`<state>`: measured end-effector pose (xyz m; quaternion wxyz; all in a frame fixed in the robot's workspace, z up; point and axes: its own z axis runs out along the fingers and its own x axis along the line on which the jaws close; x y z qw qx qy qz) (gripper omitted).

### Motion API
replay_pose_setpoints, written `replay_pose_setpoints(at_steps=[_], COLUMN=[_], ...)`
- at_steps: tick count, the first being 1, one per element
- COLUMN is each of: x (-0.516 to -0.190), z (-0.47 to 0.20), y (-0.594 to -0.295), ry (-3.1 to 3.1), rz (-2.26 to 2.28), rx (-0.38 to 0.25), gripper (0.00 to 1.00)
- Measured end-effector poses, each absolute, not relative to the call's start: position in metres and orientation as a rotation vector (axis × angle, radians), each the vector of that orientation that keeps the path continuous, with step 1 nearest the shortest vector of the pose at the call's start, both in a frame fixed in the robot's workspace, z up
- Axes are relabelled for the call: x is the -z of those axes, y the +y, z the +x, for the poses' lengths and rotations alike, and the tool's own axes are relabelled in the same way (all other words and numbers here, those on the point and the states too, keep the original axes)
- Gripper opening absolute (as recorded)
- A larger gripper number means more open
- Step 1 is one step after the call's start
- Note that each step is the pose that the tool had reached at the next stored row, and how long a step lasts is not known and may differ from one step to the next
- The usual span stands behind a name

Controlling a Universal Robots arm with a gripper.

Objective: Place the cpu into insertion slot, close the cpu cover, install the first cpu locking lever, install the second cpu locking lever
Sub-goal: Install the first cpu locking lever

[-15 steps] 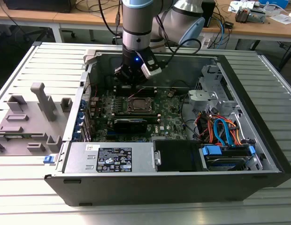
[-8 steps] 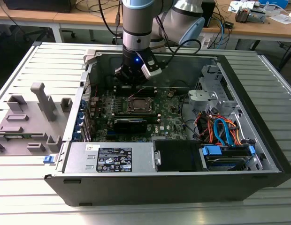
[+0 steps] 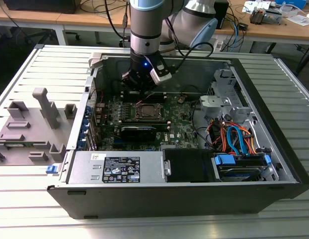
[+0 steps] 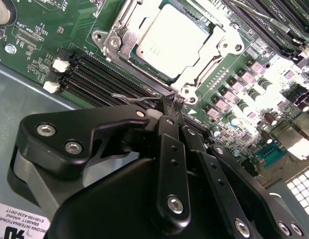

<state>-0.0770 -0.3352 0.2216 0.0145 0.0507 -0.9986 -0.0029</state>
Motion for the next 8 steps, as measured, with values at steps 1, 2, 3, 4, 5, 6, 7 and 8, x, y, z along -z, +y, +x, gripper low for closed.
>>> replay_pose_setpoints(at_steps=[1, 2, 3, 4, 5, 6, 7, 8], x=[-0.2213, -0.2211, -0.2209, -0.2208, -0.2205, -0.2204, -0.2201, -0.2200], z=[-0.0770, -0.0770, -0.0770, -0.0770, -0.0770, -0.0770, -0.0770, -0.0769], y=[-0.3352, -0.3352, -0.3352, -0.3352, -0.3352, -0.3352, -0.3352, -0.3352], ry=[-3.109, -3.109, -3.109, -3.109, -3.109, -3.109, -3.109, -3.109], rz=[0.158, 0.158, 0.158, 0.158, 0.158, 0.158, 0.158, 0.158], rx=[0.009, 0.009, 0.009, 0.009, 0.009, 0.009, 0.009, 0.009], gripper=[0.11, 0.11, 0.11, 0.11, 0.11, 0.11, 0.11, 0.11])
